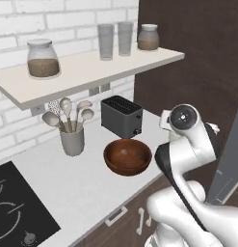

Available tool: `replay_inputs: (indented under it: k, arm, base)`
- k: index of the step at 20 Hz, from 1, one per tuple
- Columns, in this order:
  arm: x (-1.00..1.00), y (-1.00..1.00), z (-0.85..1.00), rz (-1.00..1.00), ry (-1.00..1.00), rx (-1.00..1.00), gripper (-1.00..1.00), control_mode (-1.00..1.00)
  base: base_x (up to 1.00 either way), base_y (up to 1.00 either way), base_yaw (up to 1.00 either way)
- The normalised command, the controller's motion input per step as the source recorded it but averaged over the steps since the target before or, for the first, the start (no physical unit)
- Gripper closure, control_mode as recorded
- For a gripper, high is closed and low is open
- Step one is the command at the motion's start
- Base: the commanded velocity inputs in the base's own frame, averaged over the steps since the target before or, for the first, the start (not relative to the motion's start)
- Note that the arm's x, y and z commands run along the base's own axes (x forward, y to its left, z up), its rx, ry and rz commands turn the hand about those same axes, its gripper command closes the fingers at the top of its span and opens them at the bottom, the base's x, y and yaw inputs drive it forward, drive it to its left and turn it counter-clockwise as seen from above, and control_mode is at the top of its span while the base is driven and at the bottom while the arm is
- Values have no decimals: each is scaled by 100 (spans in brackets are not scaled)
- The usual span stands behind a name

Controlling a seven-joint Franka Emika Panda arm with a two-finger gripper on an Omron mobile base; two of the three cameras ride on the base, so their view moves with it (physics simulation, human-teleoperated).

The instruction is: Grab a lemon wedge from the fridge and one ice cube from the ice bowl, and put them in the glass of lemonade.

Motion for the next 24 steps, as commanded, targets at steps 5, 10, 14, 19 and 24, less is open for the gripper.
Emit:
replay_inputs:
  k: [5, 10, 14, 19, 24]
  arm:
    - [53, -31, -11, -7, 6, 0, 100, -100]
    - [38, -36, 0, -3, 3, 0, 100, -100]
    - [26, -31, -2, 0, 0, 0, 100, -100]
    - [32, -10, -18, 0, 0, 0, 100, -100]
    - [47, 0, -20, 0, 0, 0, 100, -100]
  base:
    - [0, 0, 0]
    - [0, 0, 0]
    - [0, 0, 0]
    - [0, 0, 0]
    - [0, 0, 0]
